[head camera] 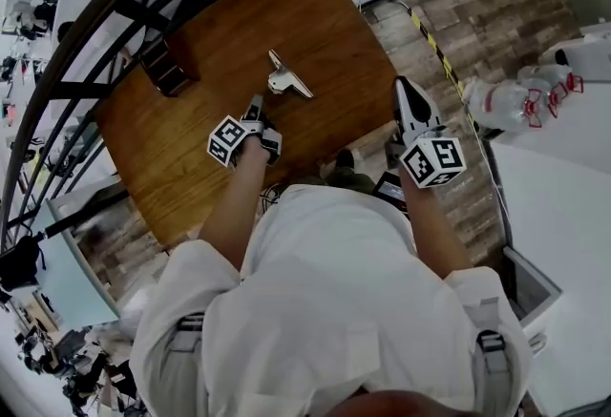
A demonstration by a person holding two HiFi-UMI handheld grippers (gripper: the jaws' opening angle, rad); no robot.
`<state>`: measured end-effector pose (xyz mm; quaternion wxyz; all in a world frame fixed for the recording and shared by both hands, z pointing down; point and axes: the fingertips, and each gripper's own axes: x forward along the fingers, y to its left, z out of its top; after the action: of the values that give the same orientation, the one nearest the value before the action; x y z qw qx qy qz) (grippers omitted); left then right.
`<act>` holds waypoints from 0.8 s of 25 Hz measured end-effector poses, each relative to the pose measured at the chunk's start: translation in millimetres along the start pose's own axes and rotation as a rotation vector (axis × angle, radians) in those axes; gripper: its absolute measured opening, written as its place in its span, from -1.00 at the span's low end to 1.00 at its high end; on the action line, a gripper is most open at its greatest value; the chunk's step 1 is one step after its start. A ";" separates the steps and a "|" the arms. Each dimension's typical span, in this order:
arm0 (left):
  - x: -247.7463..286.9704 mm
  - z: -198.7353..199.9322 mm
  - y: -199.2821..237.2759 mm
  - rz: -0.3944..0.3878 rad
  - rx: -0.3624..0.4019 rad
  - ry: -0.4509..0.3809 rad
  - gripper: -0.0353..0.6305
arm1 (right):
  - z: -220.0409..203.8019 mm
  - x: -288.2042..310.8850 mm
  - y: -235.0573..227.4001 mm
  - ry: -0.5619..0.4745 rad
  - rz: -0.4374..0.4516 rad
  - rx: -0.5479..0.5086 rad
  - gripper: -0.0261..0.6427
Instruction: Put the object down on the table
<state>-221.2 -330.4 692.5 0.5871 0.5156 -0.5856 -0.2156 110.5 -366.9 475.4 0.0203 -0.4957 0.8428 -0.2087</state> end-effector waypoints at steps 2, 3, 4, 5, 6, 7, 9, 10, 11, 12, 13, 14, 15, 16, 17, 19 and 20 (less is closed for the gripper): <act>-10.4 4.9 -3.3 -0.017 0.001 -0.024 -0.72 | -0.2 0.3 3.7 -0.001 0.017 0.004 -0.84; -16.1 7.6 -8.2 -0.031 0.012 -0.036 -0.75 | 0.3 0.2 5.7 -0.003 0.026 0.004 -0.84; -22.3 10.6 -15.8 -0.049 0.033 -0.048 -0.76 | 1.0 0.1 7.8 -0.004 0.036 0.003 -0.84; -29.2 14.4 -25.9 -0.071 0.065 -0.063 -0.78 | 1.8 0.2 10.0 -0.005 0.047 0.002 -0.84; -37.1 19.0 -37.9 -0.094 0.105 -0.083 -0.80 | 2.6 0.2 12.6 -0.006 0.059 0.001 -0.84; -45.8 23.8 -51.2 -0.120 0.148 -0.106 -0.82 | 3.6 -0.2 15.5 -0.007 0.072 -0.001 -0.84; -63.5 31.2 -79.9 -0.177 0.229 -0.147 -0.83 | 6.2 -2.3 21.8 -0.008 0.099 -0.011 -0.84; -71.7 33.5 -95.2 -0.208 0.268 -0.165 -0.84 | 7.9 -3.7 24.6 -0.010 0.112 -0.018 -0.84; -79.6 35.1 -110.6 -0.238 0.310 -0.180 -0.85 | 9.8 -5.3 27.1 -0.012 0.126 -0.024 -0.84; -87.8 36.3 -125.5 -0.266 0.359 -0.196 -0.85 | 11.7 -7.1 29.7 -0.014 0.139 -0.028 -0.84; -96.4 37.4 -139.5 -0.289 0.415 -0.214 -0.85 | 13.6 -9.4 32.4 -0.017 0.152 -0.031 -0.84; -105.6 37.9 -152.9 -0.308 0.476 -0.234 -0.85 | 15.5 -11.9 35.5 -0.022 0.166 -0.033 -0.84; -114.8 37.1 -166.7 -0.328 0.536 -0.251 -0.85 | 17.5 -14.4 38.7 -0.029 0.178 -0.036 -0.84; -123.9 34.7 -180.9 -0.349 0.593 -0.265 -0.85 | 19.6 -16.8 42.2 -0.035 0.191 -0.040 -0.84; -132.8 31.0 -195.0 -0.368 0.650 -0.278 -0.85 | 22.0 -18.9 45.7 -0.043 0.204 -0.043 -0.84; -149.8 20.3 -221.0 -0.392 0.779 -0.298 -0.85 | 27.7 -23.1 52.6 -0.056 0.227 -0.052 -0.84; -157.9 13.4 -232.3 -0.395 0.847 -0.304 -0.85 | 30.4 -25.3 56.0 -0.062 0.238 -0.058 -0.84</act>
<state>-186.8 -287.0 416.8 0.1817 0.7731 -0.5917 -0.1386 84.3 -331.9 422.5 0.0563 -0.3987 0.9004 -0.1648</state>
